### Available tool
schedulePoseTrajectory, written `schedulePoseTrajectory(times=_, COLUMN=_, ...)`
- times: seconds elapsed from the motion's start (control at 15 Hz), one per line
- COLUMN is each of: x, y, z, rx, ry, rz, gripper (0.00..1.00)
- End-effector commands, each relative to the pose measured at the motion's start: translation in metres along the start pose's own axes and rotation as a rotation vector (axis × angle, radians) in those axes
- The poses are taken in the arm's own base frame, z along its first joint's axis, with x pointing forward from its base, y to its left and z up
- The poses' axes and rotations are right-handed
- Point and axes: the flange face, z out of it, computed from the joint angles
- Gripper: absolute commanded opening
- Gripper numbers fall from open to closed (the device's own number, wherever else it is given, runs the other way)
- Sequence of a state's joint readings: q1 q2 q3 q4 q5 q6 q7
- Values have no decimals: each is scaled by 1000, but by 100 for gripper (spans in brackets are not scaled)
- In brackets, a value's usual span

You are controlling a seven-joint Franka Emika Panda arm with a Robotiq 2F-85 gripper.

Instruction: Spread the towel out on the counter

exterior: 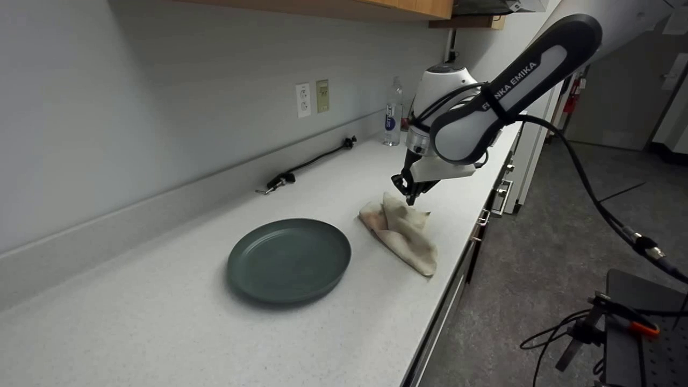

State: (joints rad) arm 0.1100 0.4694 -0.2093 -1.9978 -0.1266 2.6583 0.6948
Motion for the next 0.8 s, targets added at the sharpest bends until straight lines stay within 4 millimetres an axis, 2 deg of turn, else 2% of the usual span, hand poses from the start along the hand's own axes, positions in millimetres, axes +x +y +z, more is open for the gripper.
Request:
schedulePoseTrajectory(times=0.0, x=-1, y=7, z=0, rx=1, ry=4, rz=39, gripper=0)
schedulePoseTrajectory(times=0.73, x=-14, y=5, z=22, rx=-31, ry=-38, rz=60, gripper=0)
